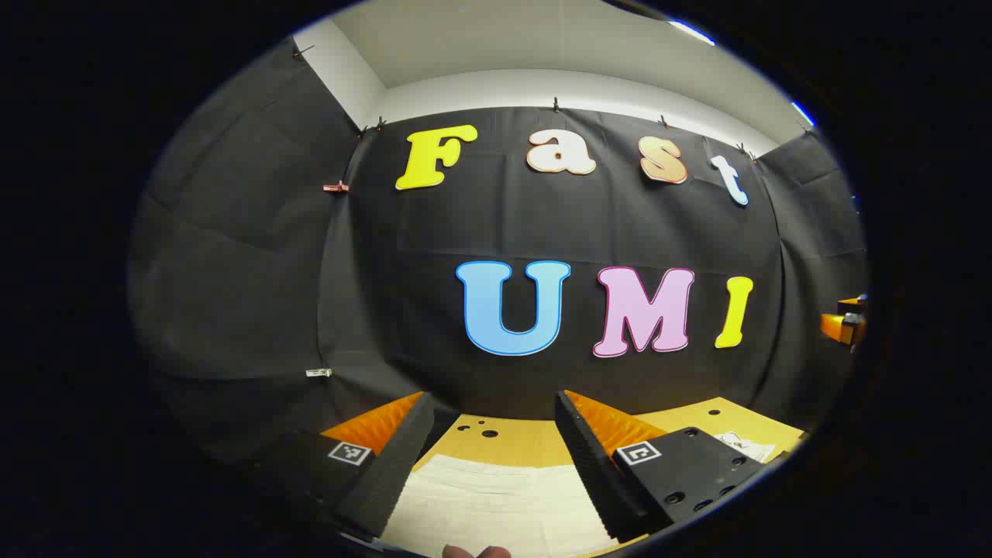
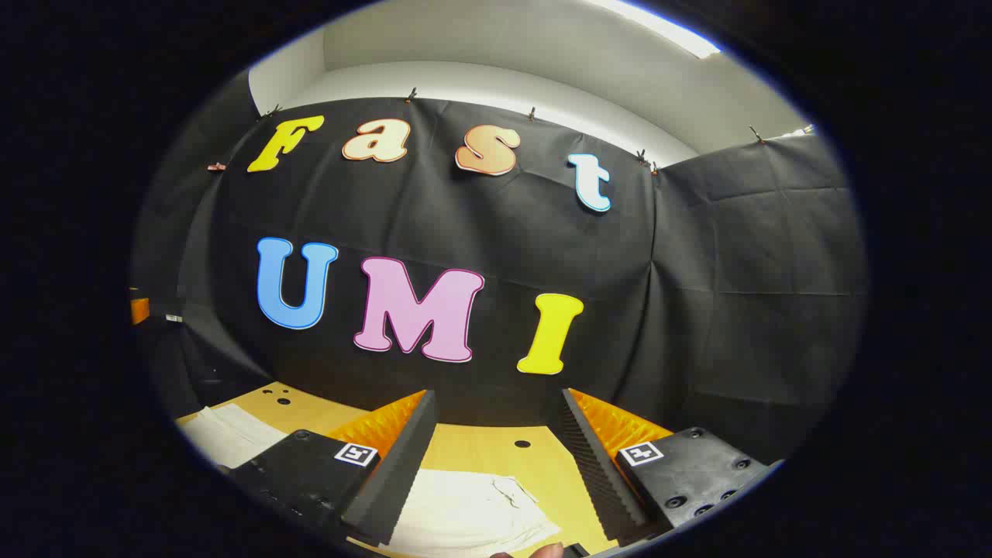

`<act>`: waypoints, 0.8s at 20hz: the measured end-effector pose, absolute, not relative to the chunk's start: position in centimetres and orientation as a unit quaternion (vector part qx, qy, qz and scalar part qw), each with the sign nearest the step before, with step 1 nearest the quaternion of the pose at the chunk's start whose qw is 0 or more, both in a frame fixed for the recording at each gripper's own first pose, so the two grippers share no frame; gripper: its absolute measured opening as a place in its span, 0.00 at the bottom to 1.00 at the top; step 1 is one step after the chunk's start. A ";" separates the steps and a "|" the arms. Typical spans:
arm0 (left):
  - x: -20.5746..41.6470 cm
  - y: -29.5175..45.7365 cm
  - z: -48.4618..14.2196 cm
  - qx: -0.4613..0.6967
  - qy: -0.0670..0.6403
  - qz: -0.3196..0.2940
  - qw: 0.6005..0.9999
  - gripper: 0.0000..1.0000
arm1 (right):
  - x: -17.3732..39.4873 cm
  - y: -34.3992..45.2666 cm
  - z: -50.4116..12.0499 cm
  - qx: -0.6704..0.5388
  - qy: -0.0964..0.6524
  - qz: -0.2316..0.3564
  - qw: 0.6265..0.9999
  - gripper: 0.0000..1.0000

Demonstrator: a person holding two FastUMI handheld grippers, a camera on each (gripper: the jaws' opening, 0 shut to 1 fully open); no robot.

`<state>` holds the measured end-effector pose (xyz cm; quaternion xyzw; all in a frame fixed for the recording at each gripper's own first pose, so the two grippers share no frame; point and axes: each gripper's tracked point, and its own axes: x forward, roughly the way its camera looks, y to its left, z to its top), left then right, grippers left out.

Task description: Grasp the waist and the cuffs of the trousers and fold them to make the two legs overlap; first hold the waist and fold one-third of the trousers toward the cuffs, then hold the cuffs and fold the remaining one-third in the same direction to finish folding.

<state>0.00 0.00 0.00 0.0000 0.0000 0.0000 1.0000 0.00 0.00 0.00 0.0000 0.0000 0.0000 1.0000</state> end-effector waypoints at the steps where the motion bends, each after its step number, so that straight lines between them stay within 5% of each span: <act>1: 0.0 0.0 0.2 0.002 -0.002 0.000 1.000 0.99 | 0.0 0.0 0.3 0.001 -0.003 -0.001 1.000 0.95; 16: 1.8 -1.1 -1.8 0.005 0.015 -0.007 1.000 0.99 | 2.1 0.3 -1.5 -0.012 0.002 0.010 1.000 0.96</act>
